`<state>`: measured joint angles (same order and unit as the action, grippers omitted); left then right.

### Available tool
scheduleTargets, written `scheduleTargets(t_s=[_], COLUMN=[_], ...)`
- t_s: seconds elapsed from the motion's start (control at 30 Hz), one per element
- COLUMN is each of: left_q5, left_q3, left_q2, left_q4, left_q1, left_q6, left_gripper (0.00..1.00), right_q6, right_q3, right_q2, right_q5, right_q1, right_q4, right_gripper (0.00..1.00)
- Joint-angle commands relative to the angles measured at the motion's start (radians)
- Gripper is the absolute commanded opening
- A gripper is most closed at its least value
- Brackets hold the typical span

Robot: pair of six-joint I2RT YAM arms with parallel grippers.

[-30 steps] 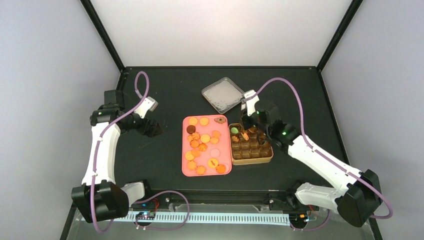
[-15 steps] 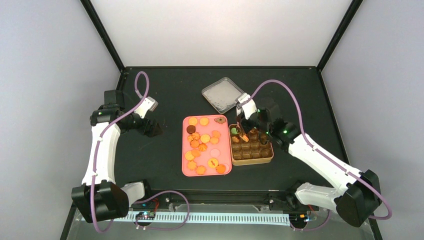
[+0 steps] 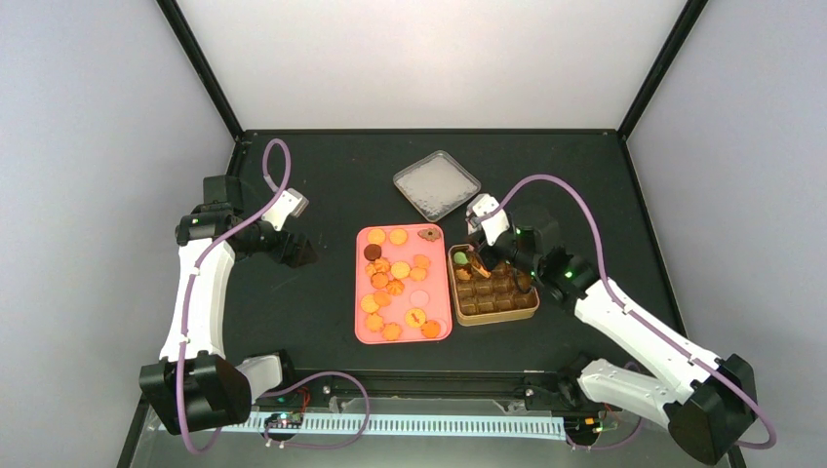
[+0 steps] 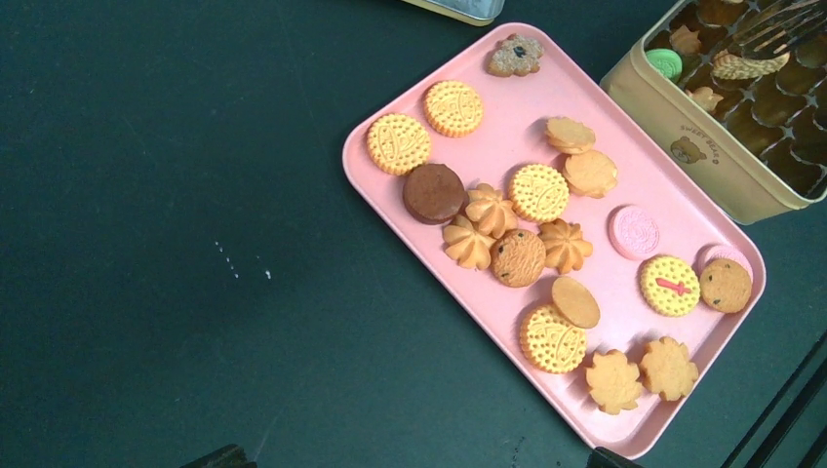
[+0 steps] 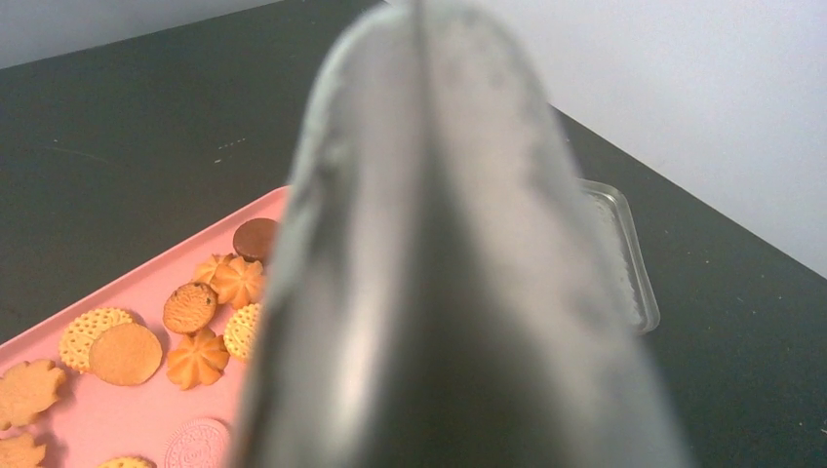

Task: Pack the cookies
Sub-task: Pick up the fake cookies from the empty pocket of the box.

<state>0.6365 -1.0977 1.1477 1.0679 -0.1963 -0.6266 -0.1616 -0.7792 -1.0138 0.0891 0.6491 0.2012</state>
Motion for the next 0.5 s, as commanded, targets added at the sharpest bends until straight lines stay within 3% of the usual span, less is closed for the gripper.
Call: scheduleTargets(t_s=[0.0, 0.47], left_q5=[0.024, 0.018], left_q3=[-0.047, -0.06], left_q2=[0.0, 0.004], left_q4=[0.022, 0.027], left_q1=[-0.006, -0.007], left_q6=[-0.019, -0.018], left_gripper=[0.92, 0.92], right_q6=[-0.029, -0.068], right_q3=[-0.009, -0.012], right_q2=[-0.005, -0.06], right_q5=[-0.008, 0.115], right_q1=[-0.01, -0.068], right_q4=[-0.054, -0.067], right_gripper=[0.07, 0.05])
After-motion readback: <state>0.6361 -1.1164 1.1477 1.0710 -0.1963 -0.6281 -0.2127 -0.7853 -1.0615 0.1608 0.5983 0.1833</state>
